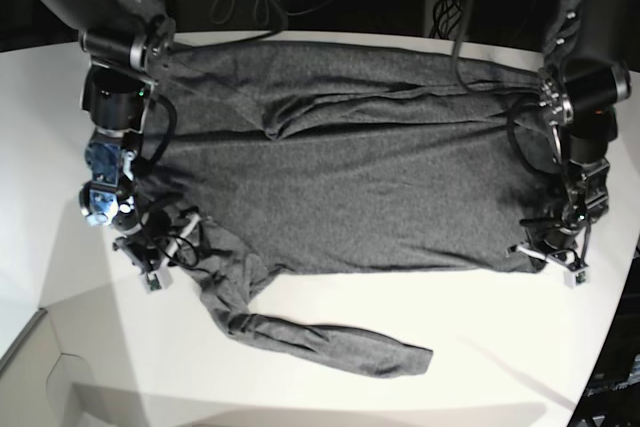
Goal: Layout the t-shirt on the table in an organized manner, then fold the t-shirt properly
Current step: 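Move both grippers along the shirt sides and grasp the hem corners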
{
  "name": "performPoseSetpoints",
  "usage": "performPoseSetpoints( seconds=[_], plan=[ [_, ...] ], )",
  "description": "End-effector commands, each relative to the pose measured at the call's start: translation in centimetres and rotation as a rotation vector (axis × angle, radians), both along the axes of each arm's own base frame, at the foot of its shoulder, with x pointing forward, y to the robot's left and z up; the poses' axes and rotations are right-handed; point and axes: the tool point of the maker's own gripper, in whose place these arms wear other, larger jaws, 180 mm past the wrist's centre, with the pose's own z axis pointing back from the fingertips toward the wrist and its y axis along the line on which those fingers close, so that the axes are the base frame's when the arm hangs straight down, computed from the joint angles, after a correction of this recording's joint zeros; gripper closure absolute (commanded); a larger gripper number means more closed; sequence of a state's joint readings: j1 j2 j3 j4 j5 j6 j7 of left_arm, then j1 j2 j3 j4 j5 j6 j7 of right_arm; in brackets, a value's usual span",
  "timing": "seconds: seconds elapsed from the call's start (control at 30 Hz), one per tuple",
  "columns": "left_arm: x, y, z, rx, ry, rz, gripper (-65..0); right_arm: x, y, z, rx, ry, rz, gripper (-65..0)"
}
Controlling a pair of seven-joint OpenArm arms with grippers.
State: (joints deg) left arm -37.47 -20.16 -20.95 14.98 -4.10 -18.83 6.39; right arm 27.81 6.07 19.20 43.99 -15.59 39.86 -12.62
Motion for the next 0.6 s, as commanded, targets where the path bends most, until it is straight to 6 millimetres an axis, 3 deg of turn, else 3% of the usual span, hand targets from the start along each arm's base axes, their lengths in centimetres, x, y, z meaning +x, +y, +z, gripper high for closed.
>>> performPoseSetpoints(
  seconds=[0.0,0.57],
  plan=[
    [0.77,0.89,1.34,0.012,-0.024,0.008,-0.2,2.1,-0.64,2.53,0.01,-0.07,-0.01,-36.5],
    [0.01,0.91,0.55,0.014,-0.008,0.006,-0.2,2.48,-0.61,2.88,0.049,-0.117,-0.021,-36.1]
  ],
)
